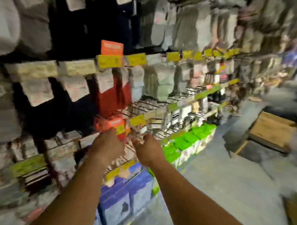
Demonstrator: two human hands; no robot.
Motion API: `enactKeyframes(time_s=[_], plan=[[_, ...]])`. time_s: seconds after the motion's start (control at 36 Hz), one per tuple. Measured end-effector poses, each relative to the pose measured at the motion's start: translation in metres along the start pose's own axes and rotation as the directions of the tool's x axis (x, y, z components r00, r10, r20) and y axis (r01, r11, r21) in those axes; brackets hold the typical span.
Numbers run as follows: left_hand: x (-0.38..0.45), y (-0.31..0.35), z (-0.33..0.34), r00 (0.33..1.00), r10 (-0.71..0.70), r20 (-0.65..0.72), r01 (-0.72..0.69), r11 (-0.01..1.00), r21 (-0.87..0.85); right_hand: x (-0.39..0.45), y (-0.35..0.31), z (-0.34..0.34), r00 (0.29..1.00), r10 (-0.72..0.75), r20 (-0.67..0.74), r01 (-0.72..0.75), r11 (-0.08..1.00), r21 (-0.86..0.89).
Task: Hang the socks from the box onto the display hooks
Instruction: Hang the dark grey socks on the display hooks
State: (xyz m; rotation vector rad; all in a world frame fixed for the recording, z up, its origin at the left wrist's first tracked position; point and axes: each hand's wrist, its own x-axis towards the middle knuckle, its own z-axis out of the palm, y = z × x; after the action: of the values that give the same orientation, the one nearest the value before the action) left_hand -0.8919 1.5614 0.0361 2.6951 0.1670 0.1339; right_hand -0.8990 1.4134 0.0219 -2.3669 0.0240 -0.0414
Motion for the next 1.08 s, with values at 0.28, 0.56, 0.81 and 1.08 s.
enactKeyframes(time_s=[0.28,0.56,0.81,1.08], plan=[[0.043,0.263,0.135,0.906,0.360,0.225,-0.343,0.933,-0.110,0.041,0.194,-0.162,0.903,0.333,-0.270,-0.340,0.940,0.024],[0.116,0.472,0.252,0.721,0.567,0.397,-0.505,0.823,-0.259,0.108,0.348,-0.311,0.726,0.555,-0.406,-0.579,0.812,0.075],[0.167,0.629,0.362,0.565,0.651,0.507,-0.615,0.742,-0.269,0.173,0.483,-0.406,0.579,0.688,-0.438,-0.707,0.691,0.151],[0.258,0.807,0.484,0.575,0.613,0.542,-0.559,0.778,-0.286,0.301,0.644,-0.518,0.592,0.709,-0.383,-0.703,0.687,0.185]])
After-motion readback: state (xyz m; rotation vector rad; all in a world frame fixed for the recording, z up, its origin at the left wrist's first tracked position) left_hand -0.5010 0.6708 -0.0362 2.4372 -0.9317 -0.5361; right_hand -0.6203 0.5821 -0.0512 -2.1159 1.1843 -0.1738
